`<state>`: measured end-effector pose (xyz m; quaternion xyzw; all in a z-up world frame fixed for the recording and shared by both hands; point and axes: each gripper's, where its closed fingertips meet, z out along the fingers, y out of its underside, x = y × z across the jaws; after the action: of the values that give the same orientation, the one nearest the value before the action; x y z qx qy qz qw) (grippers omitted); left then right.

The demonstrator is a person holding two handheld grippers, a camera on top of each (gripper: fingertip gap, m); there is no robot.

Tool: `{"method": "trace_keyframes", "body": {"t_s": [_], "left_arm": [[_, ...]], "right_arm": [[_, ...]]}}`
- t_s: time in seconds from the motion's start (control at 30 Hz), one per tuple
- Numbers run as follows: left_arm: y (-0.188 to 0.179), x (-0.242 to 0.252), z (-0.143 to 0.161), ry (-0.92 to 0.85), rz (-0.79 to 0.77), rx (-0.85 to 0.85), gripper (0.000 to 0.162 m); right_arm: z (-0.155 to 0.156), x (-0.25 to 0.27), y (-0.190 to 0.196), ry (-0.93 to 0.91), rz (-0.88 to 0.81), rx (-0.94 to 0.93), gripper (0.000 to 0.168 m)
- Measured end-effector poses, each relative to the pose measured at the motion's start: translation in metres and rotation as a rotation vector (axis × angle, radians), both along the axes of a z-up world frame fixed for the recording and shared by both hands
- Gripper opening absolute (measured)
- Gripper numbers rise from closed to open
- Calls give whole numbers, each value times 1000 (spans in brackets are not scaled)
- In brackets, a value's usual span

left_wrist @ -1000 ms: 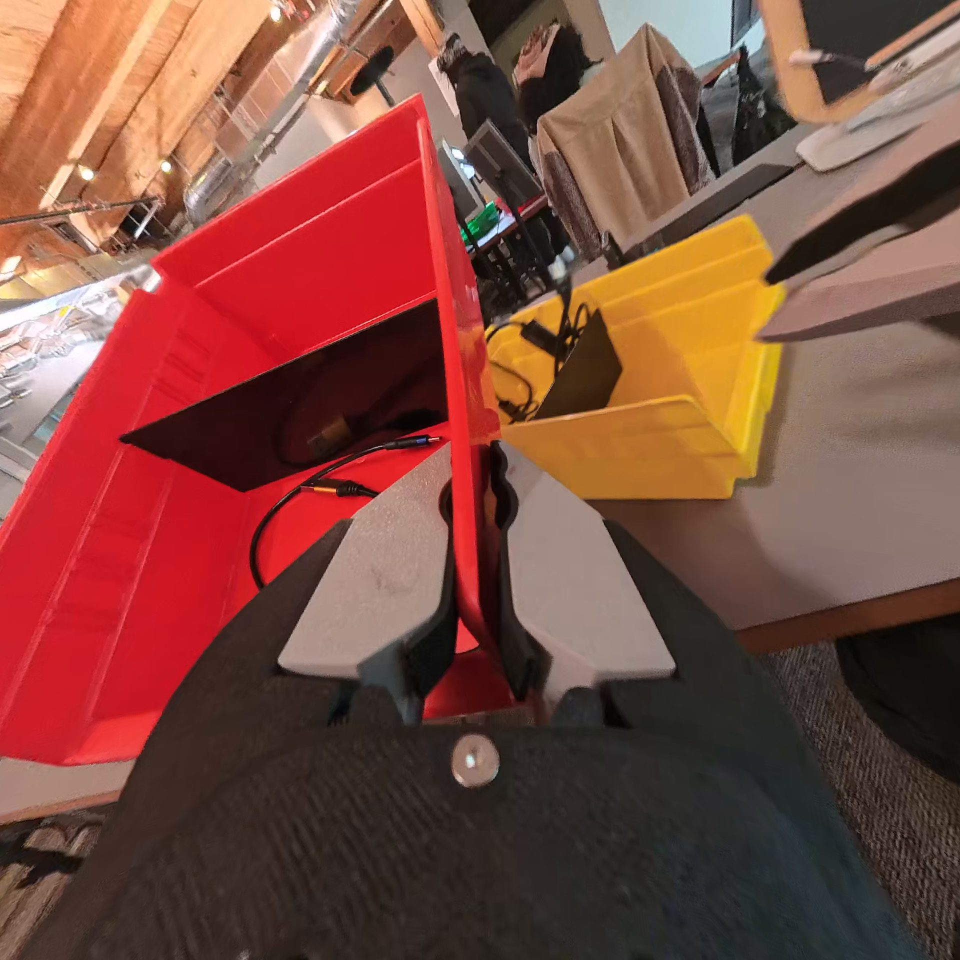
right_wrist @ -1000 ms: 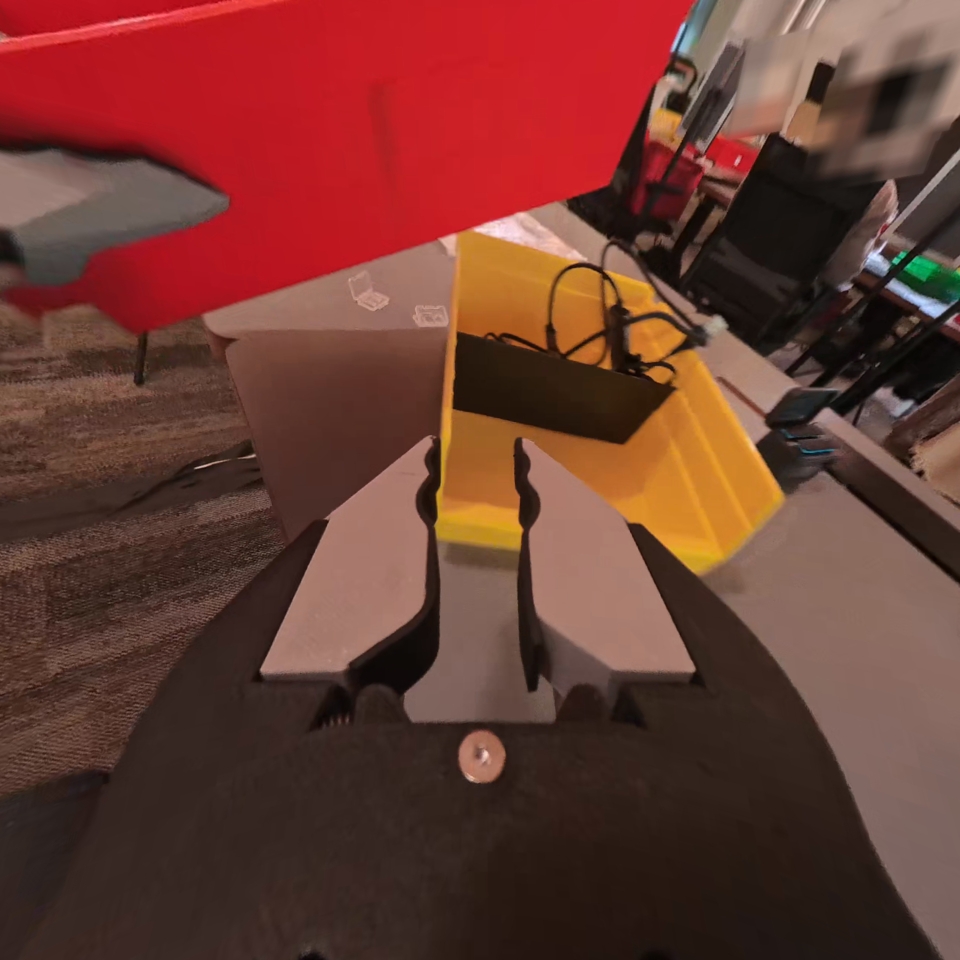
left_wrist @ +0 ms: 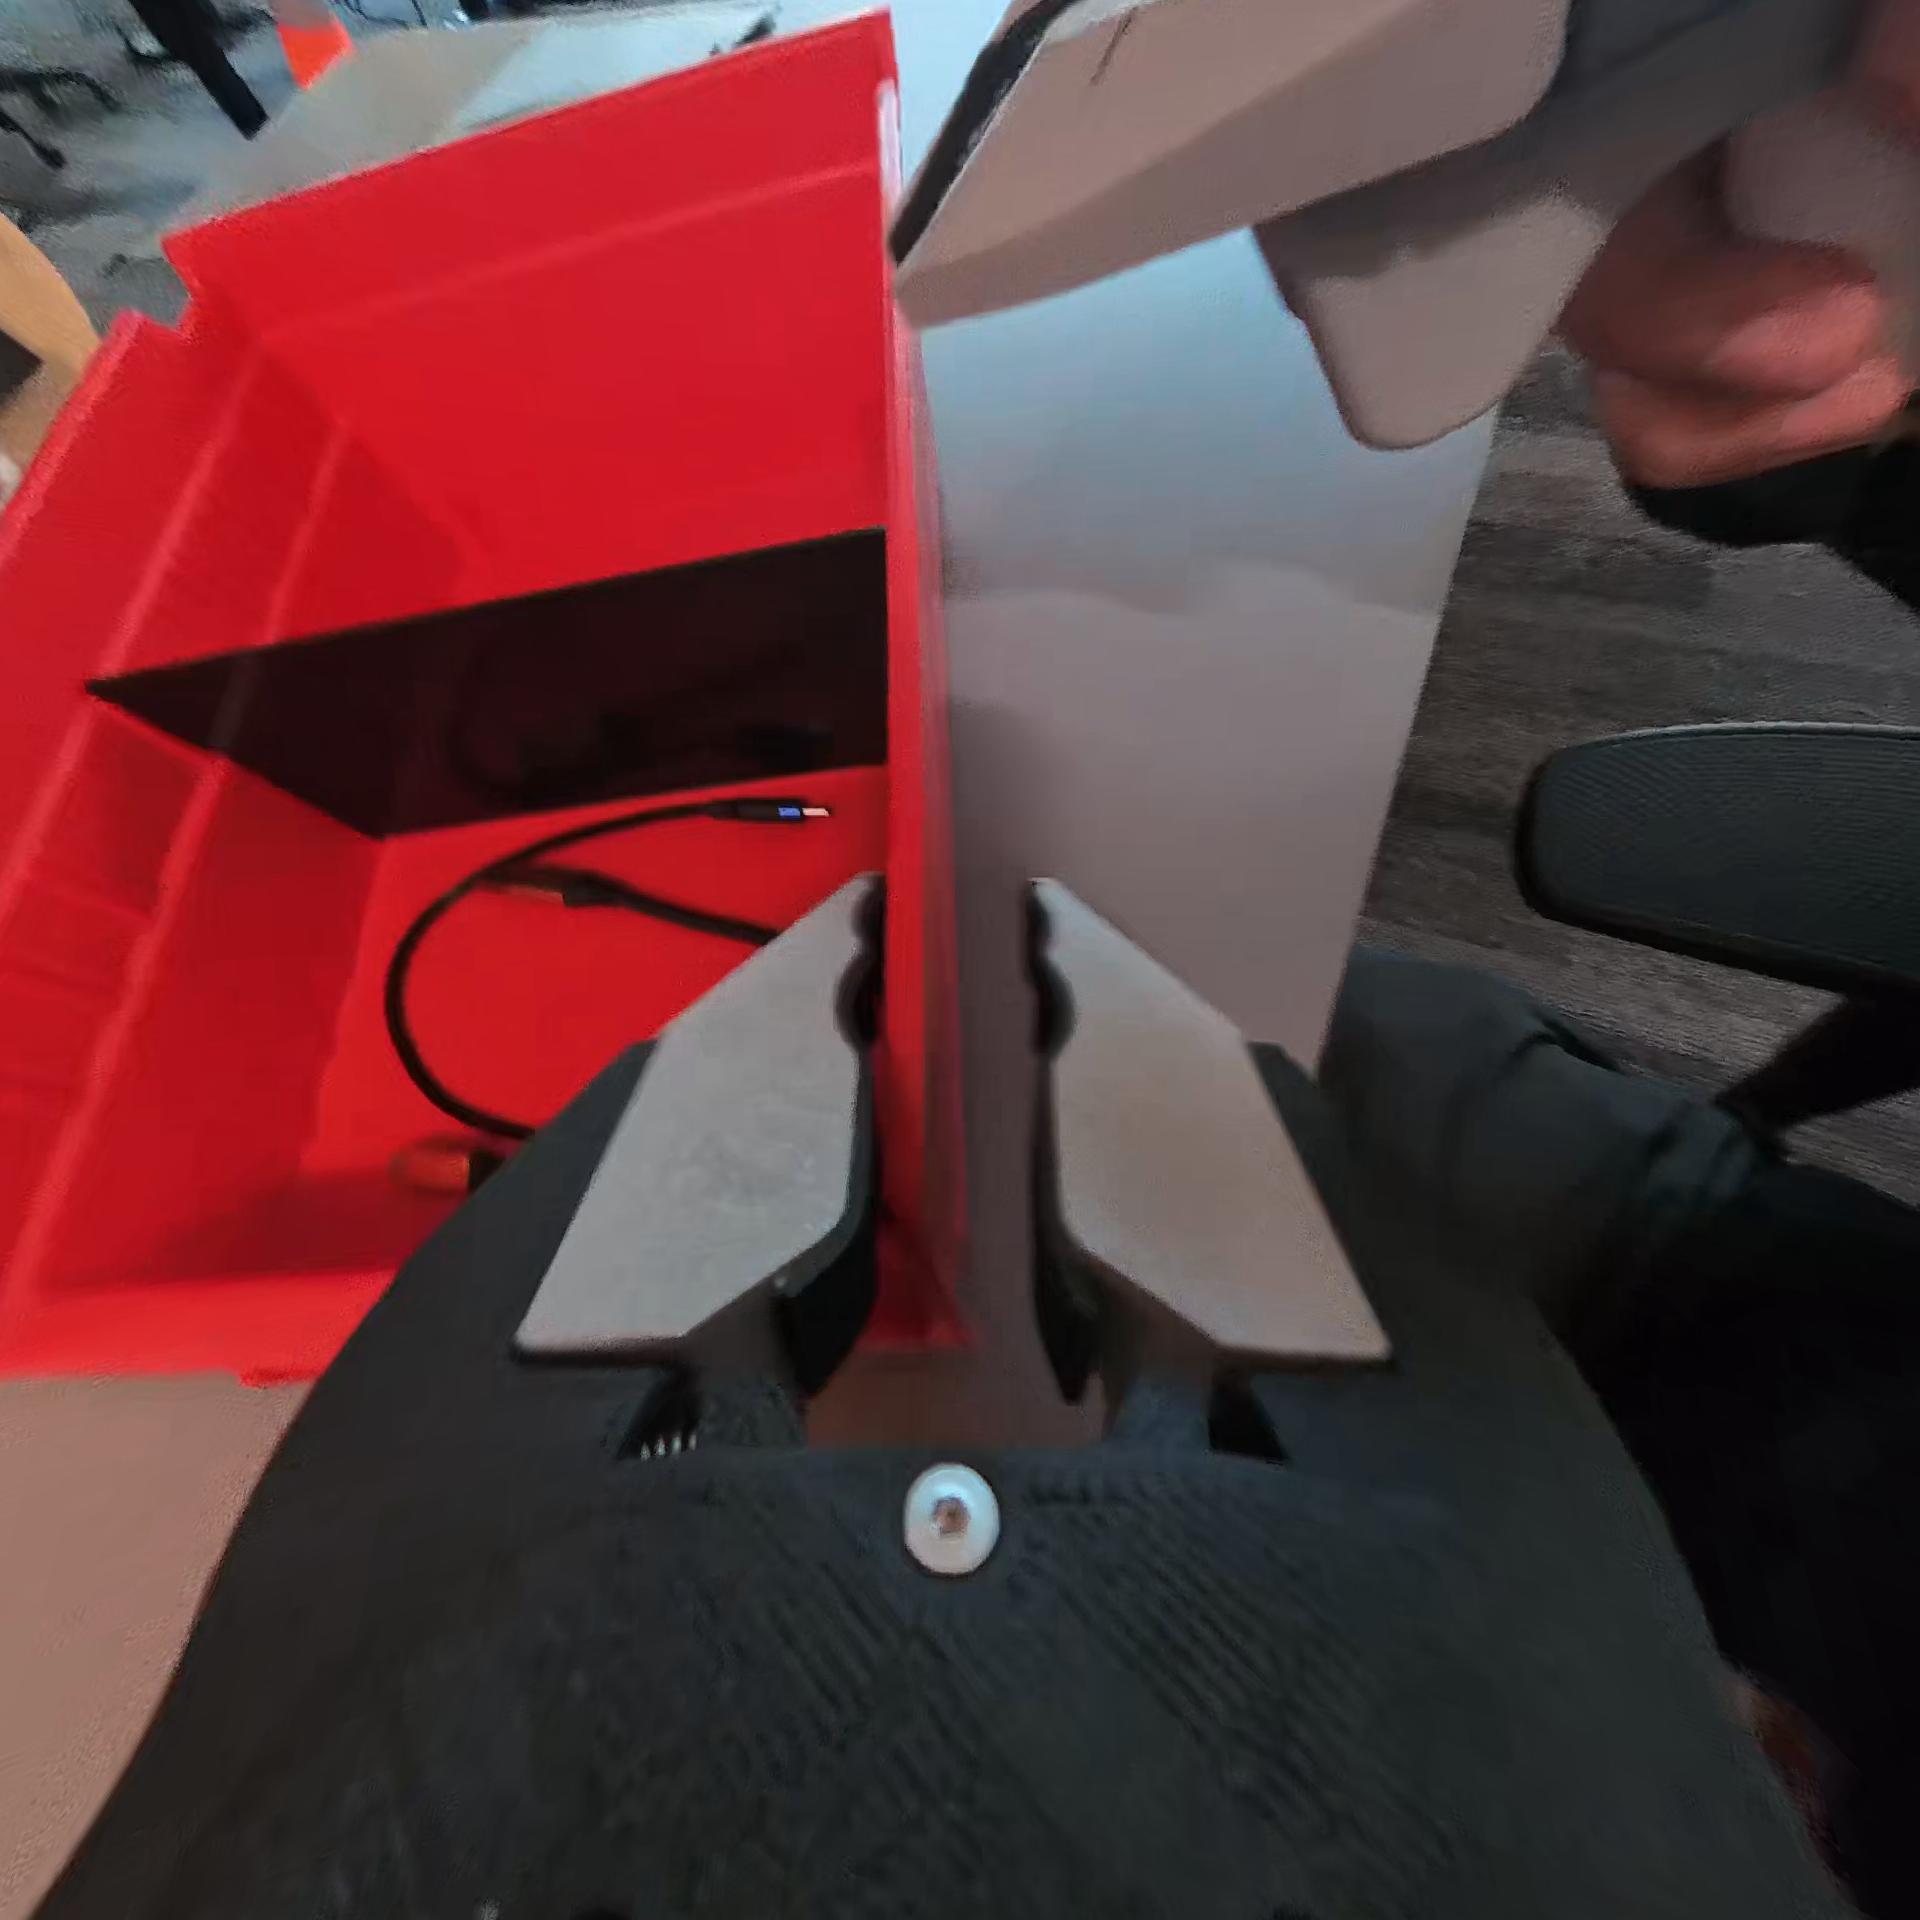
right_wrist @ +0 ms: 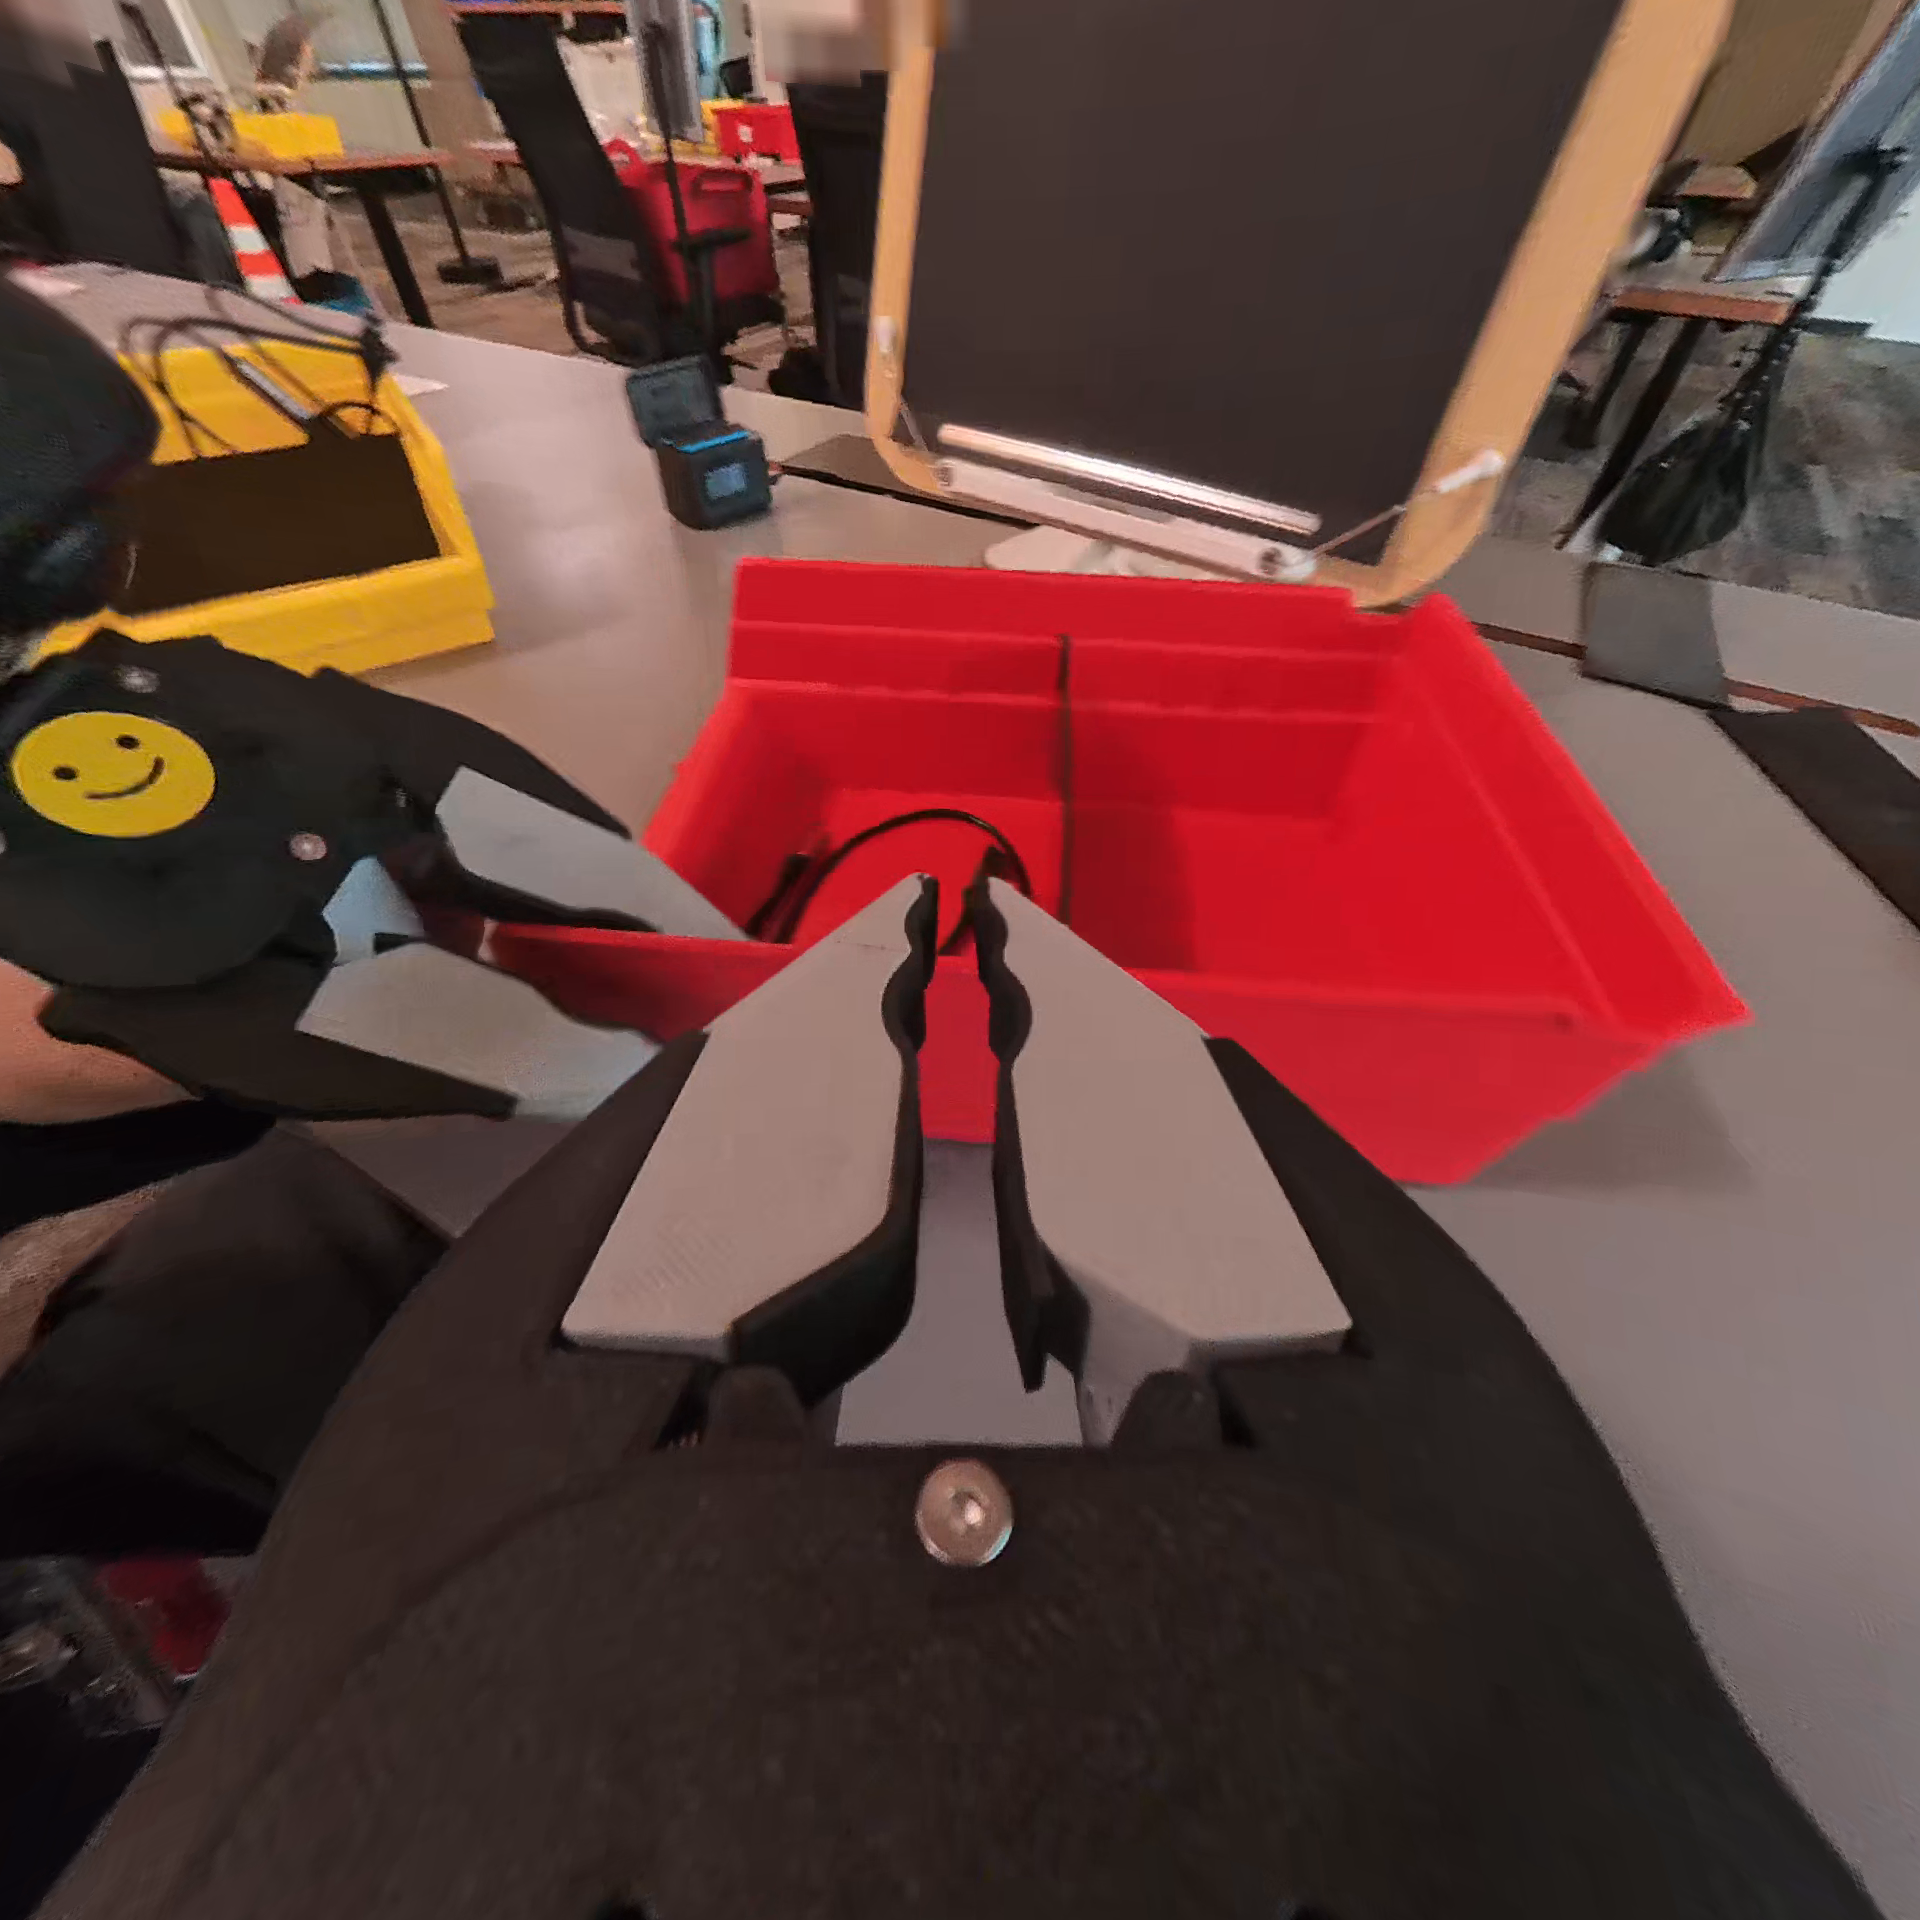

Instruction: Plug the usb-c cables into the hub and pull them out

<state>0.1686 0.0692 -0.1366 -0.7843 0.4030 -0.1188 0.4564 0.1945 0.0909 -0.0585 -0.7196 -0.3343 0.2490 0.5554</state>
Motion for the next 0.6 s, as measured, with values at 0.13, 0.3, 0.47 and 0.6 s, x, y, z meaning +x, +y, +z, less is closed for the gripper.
{"method": "trace_keyframes", "body": {"t_s": [0.13, 0.3, 0.47, 0.6], "left_arm": [[-41, -47, 31, -95, 28, -17, 56], [-47, -210, 68, 67, 414, 233, 39], [-63, -350, 35, 209, 698, 85, 31], [-85, -415, 13, 287, 846, 44, 0]], "right_arm": [[0, -32, -20, -89, 75, 69, 8], [-21, -108, -63, -207, 277, 116, 12], [-38, -135, -44, -462, 161, 276, 0], [-49, -101, -33, -523, 151, 209, 0]]}}
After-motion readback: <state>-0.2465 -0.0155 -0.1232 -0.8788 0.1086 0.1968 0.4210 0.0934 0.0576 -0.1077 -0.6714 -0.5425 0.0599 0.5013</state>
